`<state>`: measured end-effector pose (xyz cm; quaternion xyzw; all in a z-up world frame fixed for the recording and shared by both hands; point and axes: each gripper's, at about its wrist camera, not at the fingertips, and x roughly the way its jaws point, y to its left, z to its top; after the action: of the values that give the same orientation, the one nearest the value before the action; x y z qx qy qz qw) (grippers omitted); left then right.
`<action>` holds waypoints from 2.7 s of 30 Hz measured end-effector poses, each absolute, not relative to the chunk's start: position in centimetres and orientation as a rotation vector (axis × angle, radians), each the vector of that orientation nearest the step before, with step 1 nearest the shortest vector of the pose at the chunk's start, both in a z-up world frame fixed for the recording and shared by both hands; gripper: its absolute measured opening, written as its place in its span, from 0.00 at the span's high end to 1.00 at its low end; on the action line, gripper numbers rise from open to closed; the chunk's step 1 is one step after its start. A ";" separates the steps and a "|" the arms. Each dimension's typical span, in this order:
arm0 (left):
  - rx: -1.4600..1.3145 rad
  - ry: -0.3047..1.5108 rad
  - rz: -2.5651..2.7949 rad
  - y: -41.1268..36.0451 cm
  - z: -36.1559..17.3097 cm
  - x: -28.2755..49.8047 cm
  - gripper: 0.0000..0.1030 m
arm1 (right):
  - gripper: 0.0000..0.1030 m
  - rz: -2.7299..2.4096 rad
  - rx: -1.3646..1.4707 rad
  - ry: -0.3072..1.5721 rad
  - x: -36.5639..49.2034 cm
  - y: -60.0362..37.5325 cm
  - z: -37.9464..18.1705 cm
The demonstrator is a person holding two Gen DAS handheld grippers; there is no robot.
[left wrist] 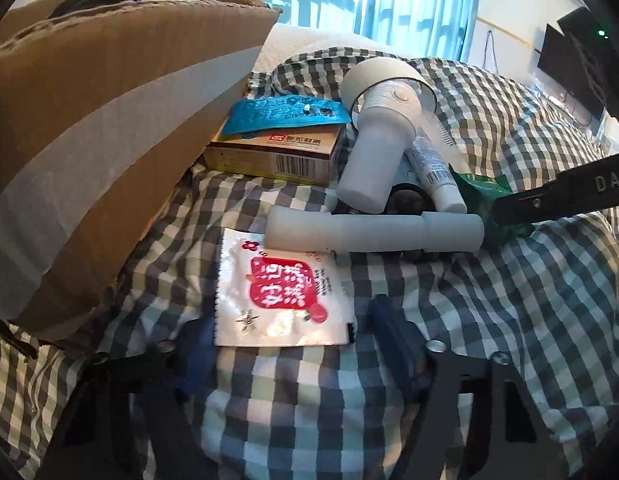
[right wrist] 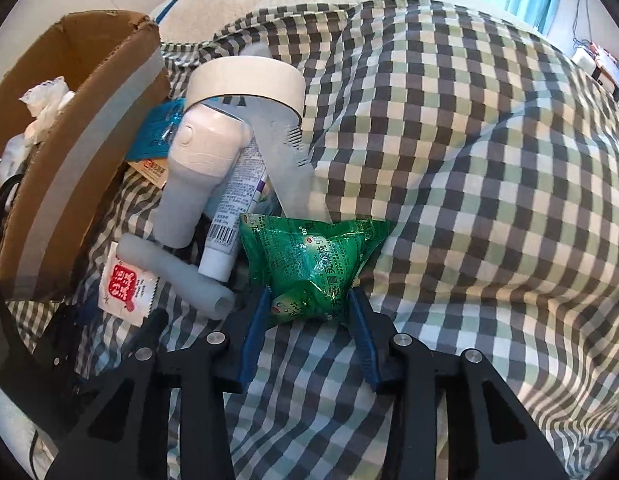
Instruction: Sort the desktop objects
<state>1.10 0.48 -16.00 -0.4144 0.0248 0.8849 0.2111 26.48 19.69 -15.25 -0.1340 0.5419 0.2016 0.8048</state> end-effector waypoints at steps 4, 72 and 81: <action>-1.124 0.068 2.488 0.0 -15.7 1.2 0.61 | 0.61 0.429 -0.279 1.156 26.0 19.3 -14.6; -1.113 -0.016 2.240 2.9 -13.1 -2.6 0.69 | 0.68 0.464 -0.238 1.115 24.8 17.0 -12.0; -0.967 -0.011 2.279 1.0 -8.7 1.2 0.70 | 0.68 0.462 -0.243 1.033 22.1 16.4 -9.6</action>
<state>1.18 1.04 -8.72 -0.3691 -0.0041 0.8699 0.3270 22.12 16.35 -9.64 -0.1150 0.4882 0.2185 0.8371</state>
